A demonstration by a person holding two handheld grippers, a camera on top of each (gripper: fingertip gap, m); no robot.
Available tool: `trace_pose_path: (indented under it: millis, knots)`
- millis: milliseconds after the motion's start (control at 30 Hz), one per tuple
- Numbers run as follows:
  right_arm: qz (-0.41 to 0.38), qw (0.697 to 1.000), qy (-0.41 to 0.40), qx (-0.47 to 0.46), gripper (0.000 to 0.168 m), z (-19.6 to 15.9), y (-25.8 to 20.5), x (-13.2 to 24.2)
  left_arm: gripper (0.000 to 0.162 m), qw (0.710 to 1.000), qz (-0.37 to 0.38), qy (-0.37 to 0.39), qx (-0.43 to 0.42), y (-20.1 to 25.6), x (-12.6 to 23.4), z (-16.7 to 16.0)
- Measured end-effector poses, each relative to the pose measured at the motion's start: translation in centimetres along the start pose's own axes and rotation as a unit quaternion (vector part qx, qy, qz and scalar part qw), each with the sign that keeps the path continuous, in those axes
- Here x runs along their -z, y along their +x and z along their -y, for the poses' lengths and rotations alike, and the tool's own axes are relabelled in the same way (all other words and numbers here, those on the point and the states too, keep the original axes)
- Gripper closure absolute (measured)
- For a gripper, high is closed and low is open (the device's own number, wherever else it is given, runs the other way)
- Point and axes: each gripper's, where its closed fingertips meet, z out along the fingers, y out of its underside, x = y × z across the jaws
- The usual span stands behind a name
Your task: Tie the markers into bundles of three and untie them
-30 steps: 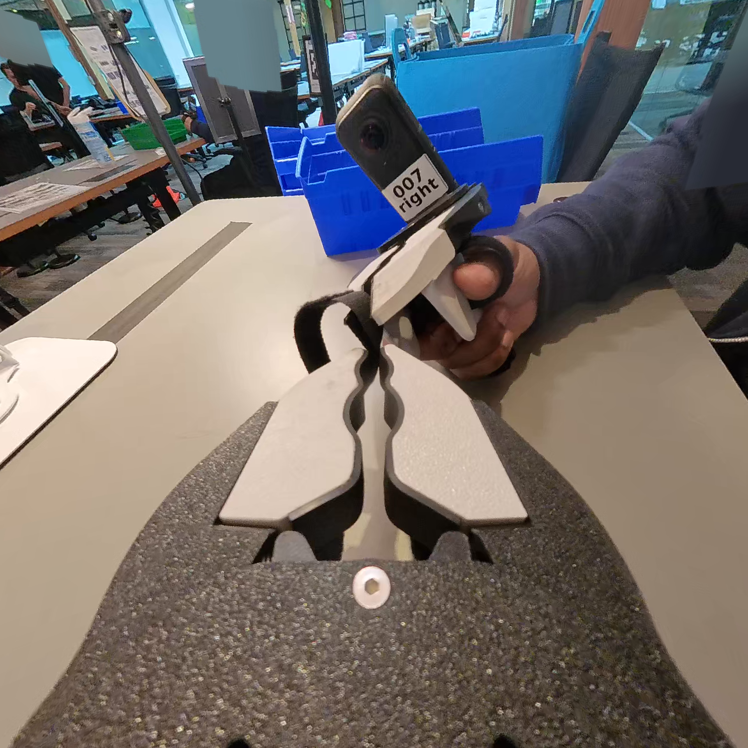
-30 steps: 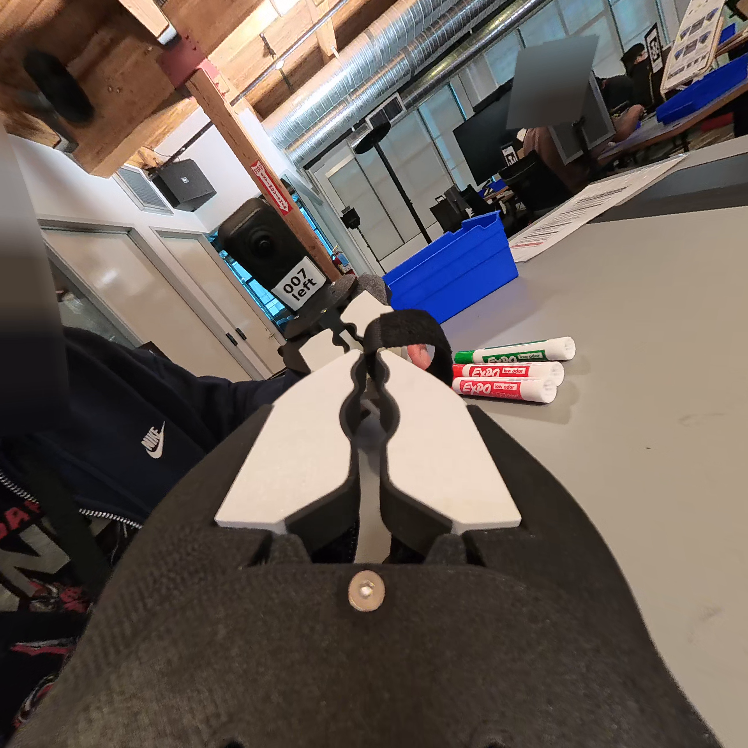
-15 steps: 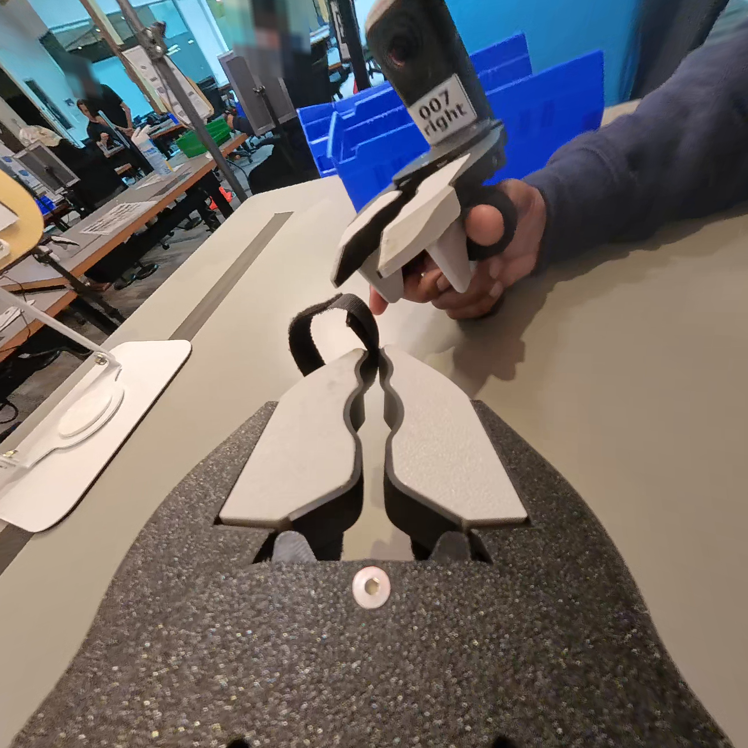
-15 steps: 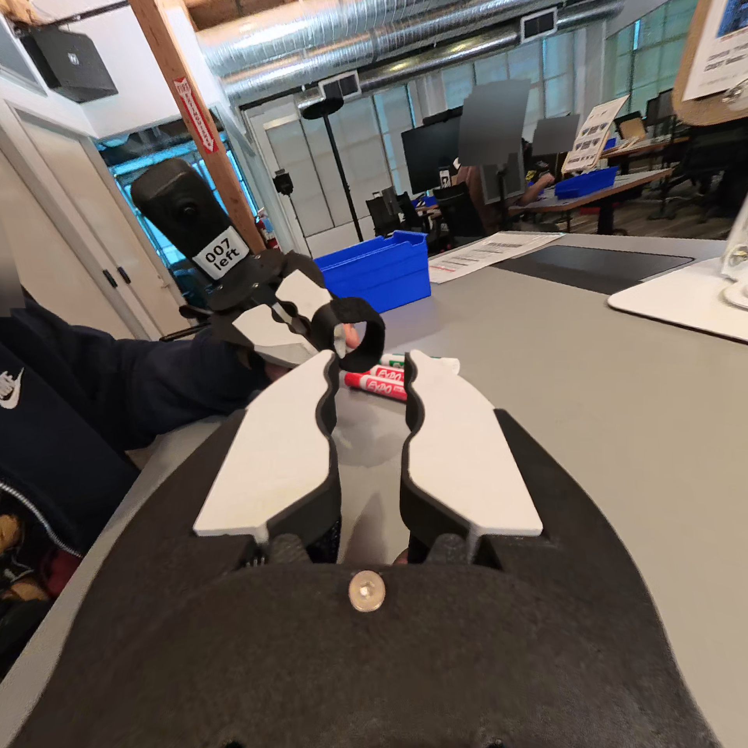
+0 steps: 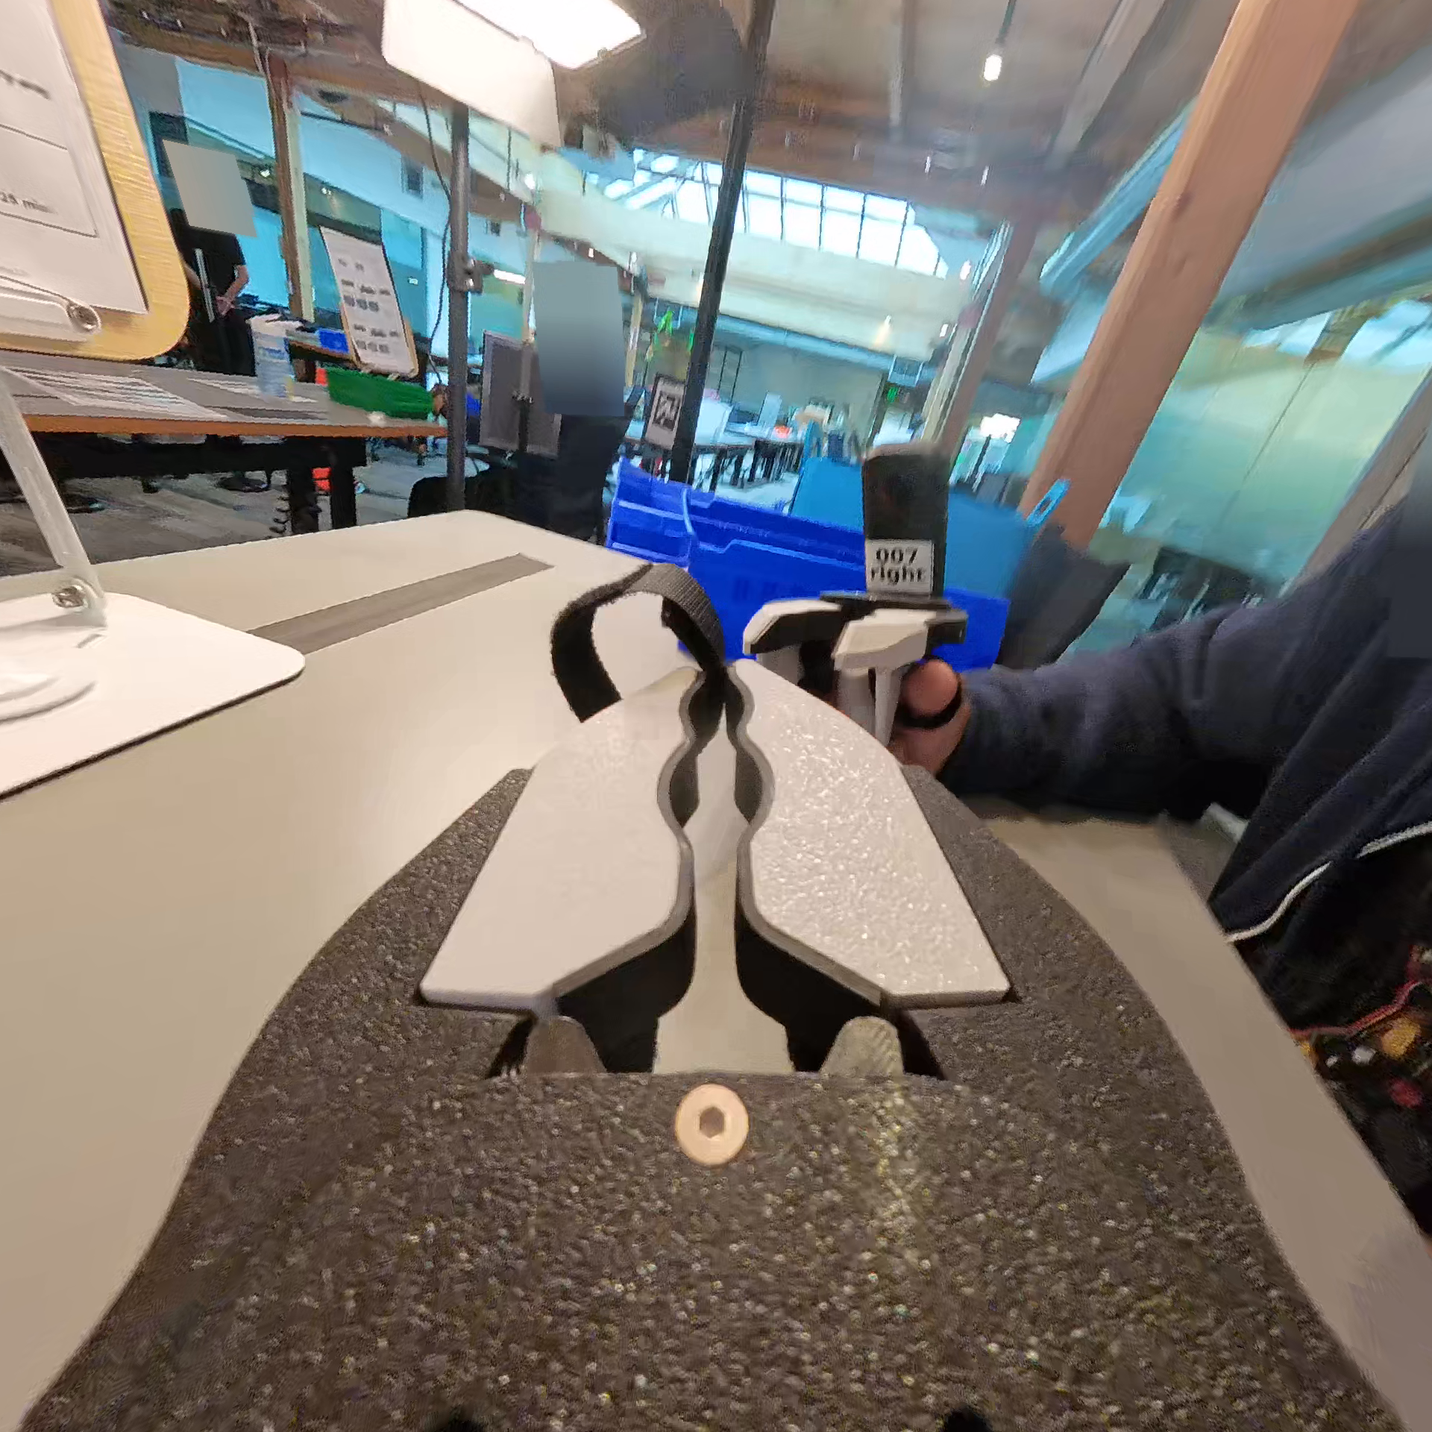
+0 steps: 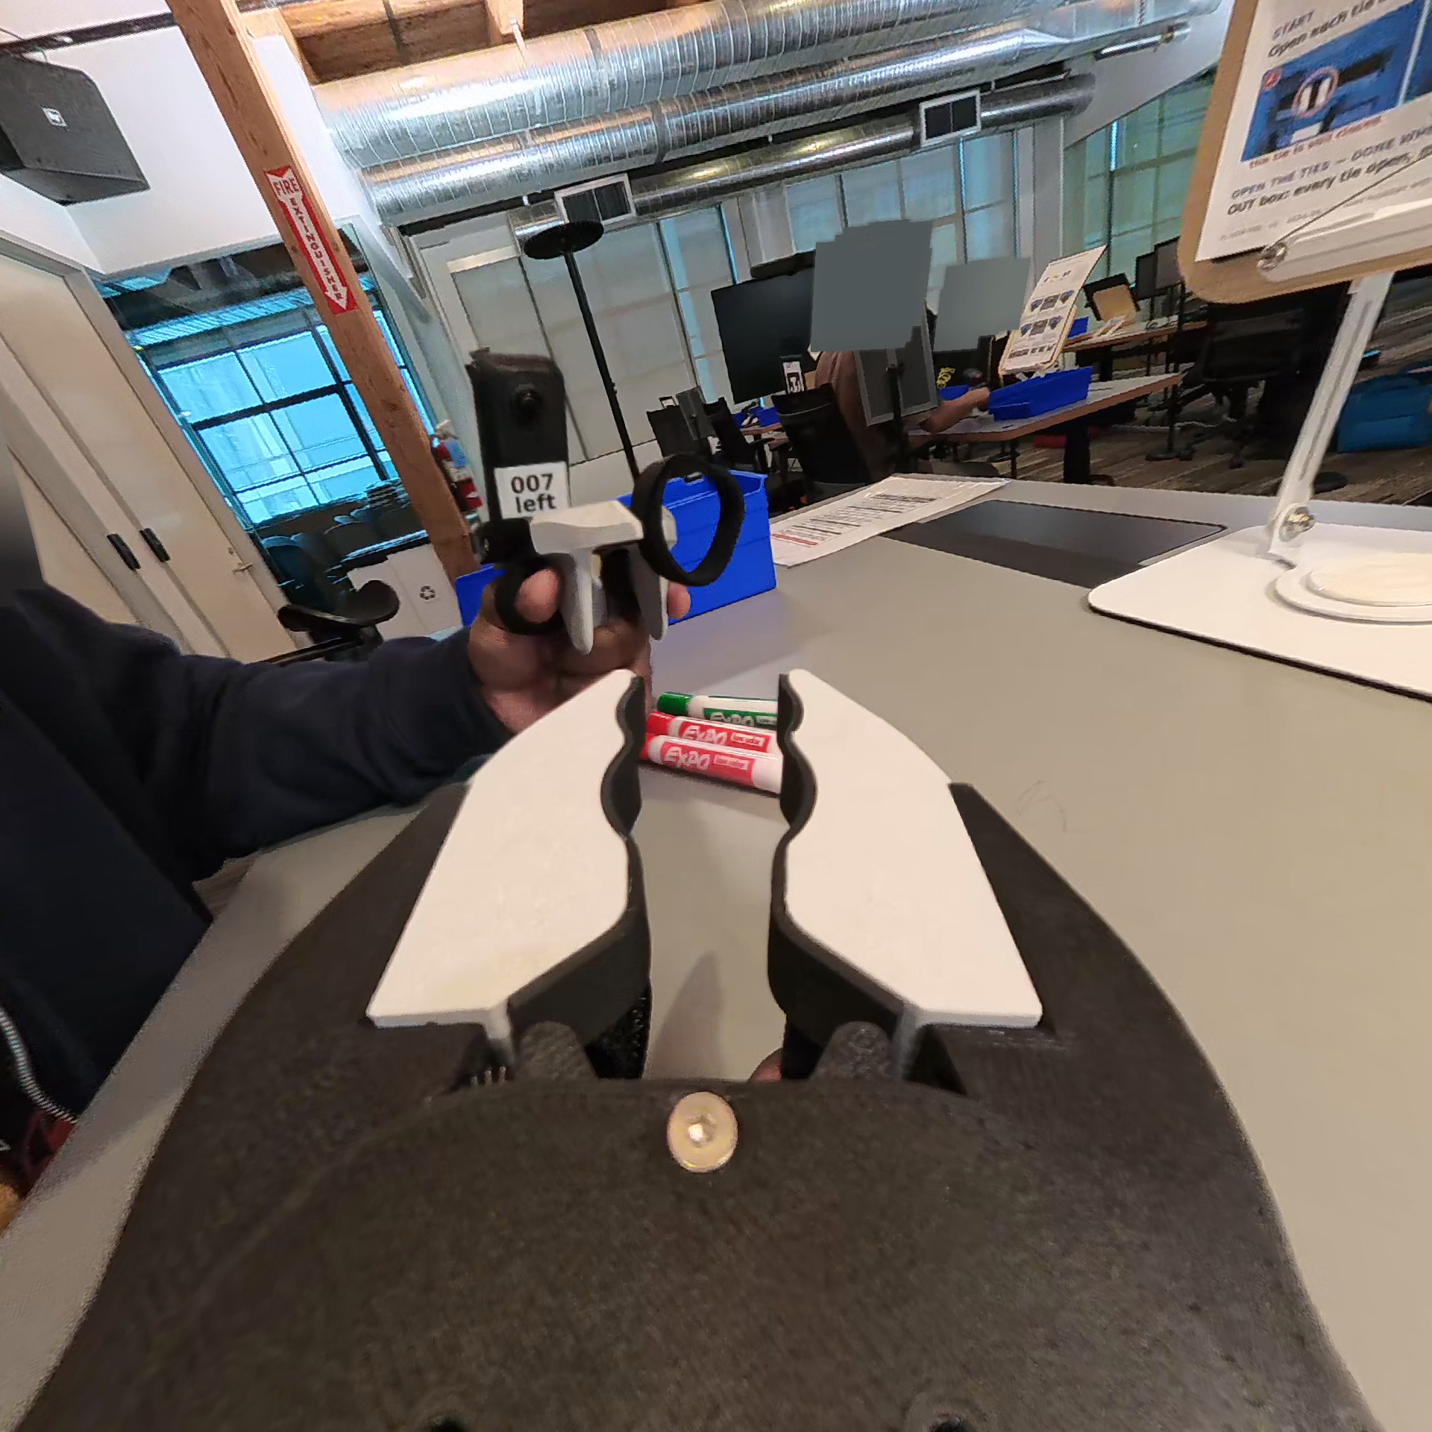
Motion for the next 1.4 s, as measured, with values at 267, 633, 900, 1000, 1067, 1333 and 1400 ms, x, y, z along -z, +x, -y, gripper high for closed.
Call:
trace_pose_path:
  millis: [267,633,900,1000,1067,1333,1400]
  knots:
    - [-0.031,0.998,0.029,0.048,0.137,0.7,-0.5,1.1,0.159,0.996,-0.013,0.072,0.056,-0.7,1.6,2.2]
    - [-0.063,0.985,0.011,0.162,0.138,0.5,-1.7,0.4,0.159,0.997,-0.071,-0.022,-0.022,3.0,0.7,0.6]
    - [-0.110,0.914,-0.027,0.389,0.141,-0.5,-4.2,-0.9,0.159,0.982,-0.012,-0.130,-0.140,5.5,-0.1,-2.9]
    - [-0.125,0.912,-0.038,0.389,0.142,-1.2,-3.6,-1.3,0.158,0.979,0.055,-0.107,-0.162,5.0,0.8,-2.5]
    - [-0.140,0.911,-0.046,0.386,0.143,-1.3,-2.6,-1.7,0.158,0.974,0.107,-0.085,-0.181,4.2,1.4,-1.3]
    - [-0.177,0.928,-0.082,0.319,0.145,-1.0,4.1,-4.5,0.159,0.928,0.244,-0.121,-0.254,-8.2,3.4,3.1]
    - [-0.181,0.930,-0.088,0.307,0.144,-0.9,5.0,-4.7,0.159,0.904,0.293,-0.136,-0.281,-12.6,4.8,1.8]
